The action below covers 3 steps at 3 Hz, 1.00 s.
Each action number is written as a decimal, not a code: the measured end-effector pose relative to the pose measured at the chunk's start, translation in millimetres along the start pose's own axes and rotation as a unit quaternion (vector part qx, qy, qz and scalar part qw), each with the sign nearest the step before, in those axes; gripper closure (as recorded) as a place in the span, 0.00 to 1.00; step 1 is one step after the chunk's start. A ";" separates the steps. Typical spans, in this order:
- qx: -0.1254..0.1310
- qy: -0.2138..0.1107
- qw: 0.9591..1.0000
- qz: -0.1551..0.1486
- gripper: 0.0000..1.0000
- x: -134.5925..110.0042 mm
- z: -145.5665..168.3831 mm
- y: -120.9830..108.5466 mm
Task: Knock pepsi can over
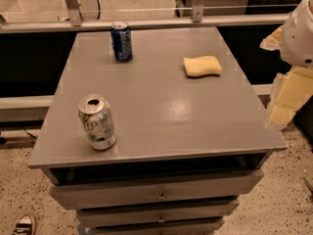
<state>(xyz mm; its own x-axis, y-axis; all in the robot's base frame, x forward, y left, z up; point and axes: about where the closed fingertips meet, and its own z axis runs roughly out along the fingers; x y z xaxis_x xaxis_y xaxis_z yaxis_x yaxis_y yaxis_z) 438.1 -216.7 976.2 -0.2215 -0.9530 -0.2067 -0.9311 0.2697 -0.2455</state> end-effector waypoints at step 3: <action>0.016 -0.048 0.999 -0.005 0.00 -34.4 32.6 -27.4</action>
Offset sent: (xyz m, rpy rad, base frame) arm 0.0143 0.0171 -0.0145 0.0624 -0.0241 0.0405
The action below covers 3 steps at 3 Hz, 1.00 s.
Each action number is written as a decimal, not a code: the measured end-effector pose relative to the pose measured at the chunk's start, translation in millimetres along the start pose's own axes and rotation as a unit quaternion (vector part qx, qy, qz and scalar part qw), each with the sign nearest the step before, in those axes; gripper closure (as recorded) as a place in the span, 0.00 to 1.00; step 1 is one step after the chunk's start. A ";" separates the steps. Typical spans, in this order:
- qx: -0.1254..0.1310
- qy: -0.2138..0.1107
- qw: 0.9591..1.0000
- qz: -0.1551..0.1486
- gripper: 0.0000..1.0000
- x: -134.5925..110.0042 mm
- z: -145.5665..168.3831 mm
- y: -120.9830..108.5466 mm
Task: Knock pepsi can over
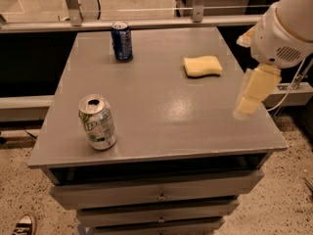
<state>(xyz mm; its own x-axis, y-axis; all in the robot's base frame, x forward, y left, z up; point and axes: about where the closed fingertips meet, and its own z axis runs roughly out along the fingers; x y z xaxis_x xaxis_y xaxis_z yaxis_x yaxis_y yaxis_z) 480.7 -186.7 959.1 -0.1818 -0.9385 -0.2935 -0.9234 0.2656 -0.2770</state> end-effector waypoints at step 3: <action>0.056 -0.085 0.994 0.032 0.00 -84.2 75.1 -106.4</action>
Offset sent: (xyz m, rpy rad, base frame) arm 0.2130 0.1034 -0.0122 0.2482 -0.2147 -0.0801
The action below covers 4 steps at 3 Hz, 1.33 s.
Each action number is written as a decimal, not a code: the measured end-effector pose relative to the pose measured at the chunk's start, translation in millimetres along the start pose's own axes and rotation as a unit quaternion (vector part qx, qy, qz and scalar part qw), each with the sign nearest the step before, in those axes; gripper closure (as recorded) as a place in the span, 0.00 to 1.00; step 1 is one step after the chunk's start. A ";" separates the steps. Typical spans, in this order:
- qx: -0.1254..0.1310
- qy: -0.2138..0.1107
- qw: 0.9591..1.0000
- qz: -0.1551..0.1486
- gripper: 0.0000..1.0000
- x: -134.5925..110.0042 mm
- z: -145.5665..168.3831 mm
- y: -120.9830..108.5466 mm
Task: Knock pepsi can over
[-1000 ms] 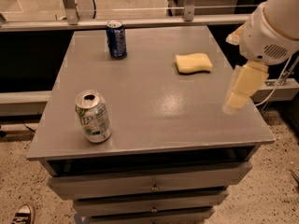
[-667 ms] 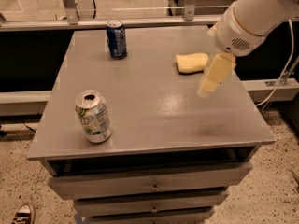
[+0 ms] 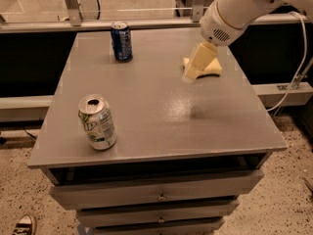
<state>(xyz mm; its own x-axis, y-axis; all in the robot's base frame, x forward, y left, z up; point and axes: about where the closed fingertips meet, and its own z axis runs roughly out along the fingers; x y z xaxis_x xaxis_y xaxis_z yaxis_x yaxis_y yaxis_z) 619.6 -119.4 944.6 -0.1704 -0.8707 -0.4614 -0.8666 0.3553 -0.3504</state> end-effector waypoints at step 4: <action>0.005 -0.233 0.969 0.082 0.00 -109.3 133.1 -78.3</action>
Offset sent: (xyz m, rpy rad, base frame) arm 0.1205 0.0842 -0.0227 0.3527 -0.1517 0.0280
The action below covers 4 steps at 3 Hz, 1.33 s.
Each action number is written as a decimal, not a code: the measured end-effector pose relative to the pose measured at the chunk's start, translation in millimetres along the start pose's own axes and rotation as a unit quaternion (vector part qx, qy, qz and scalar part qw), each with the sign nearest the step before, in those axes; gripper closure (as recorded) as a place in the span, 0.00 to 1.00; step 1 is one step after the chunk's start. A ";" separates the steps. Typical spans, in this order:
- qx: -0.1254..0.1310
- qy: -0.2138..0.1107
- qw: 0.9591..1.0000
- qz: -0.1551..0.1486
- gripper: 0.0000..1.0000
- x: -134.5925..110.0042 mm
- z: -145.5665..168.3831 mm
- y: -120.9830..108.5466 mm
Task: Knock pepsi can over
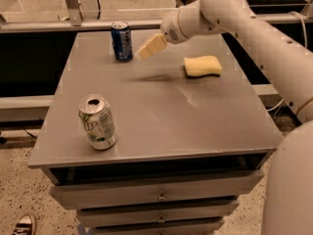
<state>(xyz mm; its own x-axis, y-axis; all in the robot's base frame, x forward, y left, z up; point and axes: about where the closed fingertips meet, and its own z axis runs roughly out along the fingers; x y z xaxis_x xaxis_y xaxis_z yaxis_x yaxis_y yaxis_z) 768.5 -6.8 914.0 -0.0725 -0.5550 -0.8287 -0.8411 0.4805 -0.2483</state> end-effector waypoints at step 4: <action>-0.085 -0.164 0.980 0.073 0.39 -42.8 92.9 8.7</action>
Offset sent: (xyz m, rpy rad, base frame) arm 0.0546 0.0832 -0.0087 0.3738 0.0639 0.1580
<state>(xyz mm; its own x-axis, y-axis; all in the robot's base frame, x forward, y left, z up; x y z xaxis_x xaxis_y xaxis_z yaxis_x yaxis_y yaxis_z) 814.1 84.2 900.6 -0.0458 -0.2277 -0.9727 -0.9137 0.4031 -0.0513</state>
